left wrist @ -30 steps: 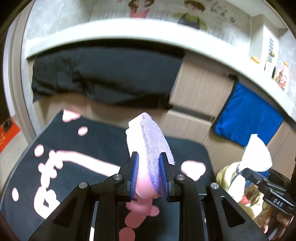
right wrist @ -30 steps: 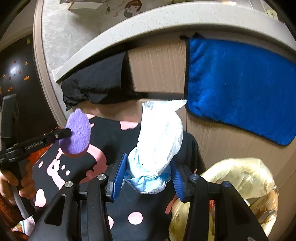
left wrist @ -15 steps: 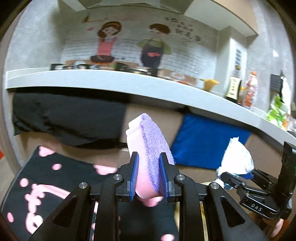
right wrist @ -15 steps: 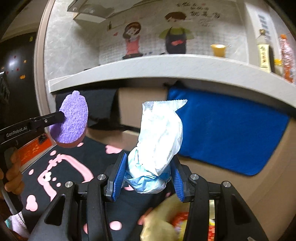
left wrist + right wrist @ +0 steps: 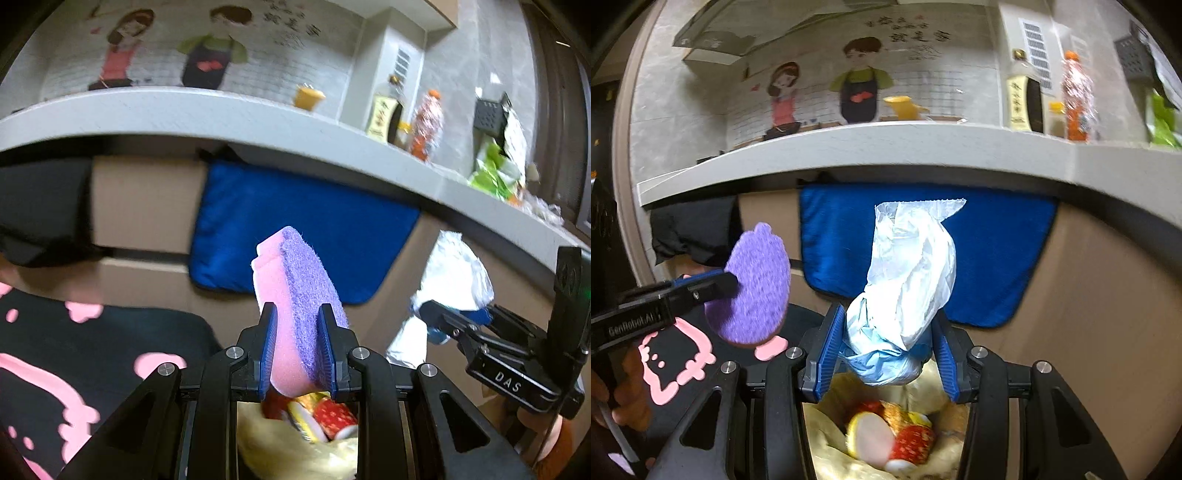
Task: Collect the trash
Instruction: 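Lift and carry the sponge and tissue over the bin with both tools, then open both tools to drop the sponge and tissue into the bin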
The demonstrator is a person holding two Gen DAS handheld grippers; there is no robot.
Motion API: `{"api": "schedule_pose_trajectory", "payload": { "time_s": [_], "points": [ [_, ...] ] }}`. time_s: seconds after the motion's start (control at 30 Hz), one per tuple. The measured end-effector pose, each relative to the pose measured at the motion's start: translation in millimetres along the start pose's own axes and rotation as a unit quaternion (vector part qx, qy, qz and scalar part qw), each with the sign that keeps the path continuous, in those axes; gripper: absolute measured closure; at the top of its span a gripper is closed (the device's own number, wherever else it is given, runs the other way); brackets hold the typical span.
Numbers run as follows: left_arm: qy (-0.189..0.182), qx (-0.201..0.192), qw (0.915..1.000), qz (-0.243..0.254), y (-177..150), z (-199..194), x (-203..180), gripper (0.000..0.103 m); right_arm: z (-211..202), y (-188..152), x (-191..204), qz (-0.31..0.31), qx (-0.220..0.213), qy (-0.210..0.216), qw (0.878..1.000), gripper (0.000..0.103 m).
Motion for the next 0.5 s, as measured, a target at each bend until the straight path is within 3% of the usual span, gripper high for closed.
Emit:
{"api": "schedule_pose_trajectory", "payload": {
  "time_s": [0.23, 0.5],
  "points": [
    [0.001, 0.049, 0.9988, -0.002, -29.8, 41.9, -12.5, 0.08, 15.2, -24.0, -30.7, 0.035, 0.022, 0.005, 0.999, 0.059],
    [0.003, 0.081, 0.9967, -0.004, -48.6, 66.2, -8.1, 0.079, 36.4, -46.9, -36.7, 0.05, 0.049, 0.015, 0.997, 0.059]
  ]
}}
Point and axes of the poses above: each gripper's, at about its wrist camera, not at the fingertips, and z roughly the way its jaws point, x to its left, y to its top, the point moved 7 cm from there along z, roughly the way its jaws point, and after that the axes turned 1 degree about -y, right-handed, at the moved point
